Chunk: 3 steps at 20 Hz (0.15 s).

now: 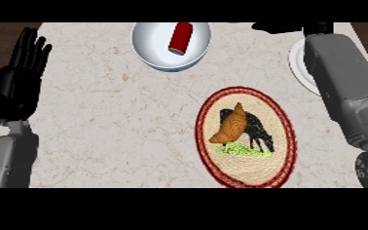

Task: Pick the can from the placemat and place it in the bowl

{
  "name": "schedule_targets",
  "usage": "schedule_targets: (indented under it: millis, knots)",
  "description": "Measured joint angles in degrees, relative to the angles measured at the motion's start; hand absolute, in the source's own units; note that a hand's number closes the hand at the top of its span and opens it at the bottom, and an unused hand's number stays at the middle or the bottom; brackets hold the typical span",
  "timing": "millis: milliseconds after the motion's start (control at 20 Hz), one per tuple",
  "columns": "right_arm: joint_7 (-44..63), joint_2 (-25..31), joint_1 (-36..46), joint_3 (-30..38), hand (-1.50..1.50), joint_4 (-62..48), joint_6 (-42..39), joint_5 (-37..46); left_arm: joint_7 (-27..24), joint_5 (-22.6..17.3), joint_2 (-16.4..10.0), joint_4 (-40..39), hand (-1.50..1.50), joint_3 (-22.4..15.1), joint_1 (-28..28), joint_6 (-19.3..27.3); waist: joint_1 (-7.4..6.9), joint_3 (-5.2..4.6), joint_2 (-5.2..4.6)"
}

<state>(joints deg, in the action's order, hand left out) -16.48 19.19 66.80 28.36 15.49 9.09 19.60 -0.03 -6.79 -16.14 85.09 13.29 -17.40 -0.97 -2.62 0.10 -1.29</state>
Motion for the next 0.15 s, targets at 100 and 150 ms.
schedule_targets:
  millis: [100,150]
  knots:
    - [-1.83,2.83,-1.35,1.00,-1.50,-0.74,-3.08,-0.98,0.11,0.23,0.21,0.29,0.00,-0.26,0.04,0.20,-0.08,0.02,-0.03]
    - [-2.93,3.80,-2.09,1.27,-1.50,-1.12,-4.22,-1.25,-0.29,0.20,0.21,0.13,0.00,-0.18,0.33,0.03,-0.13,0.02,-0.05]
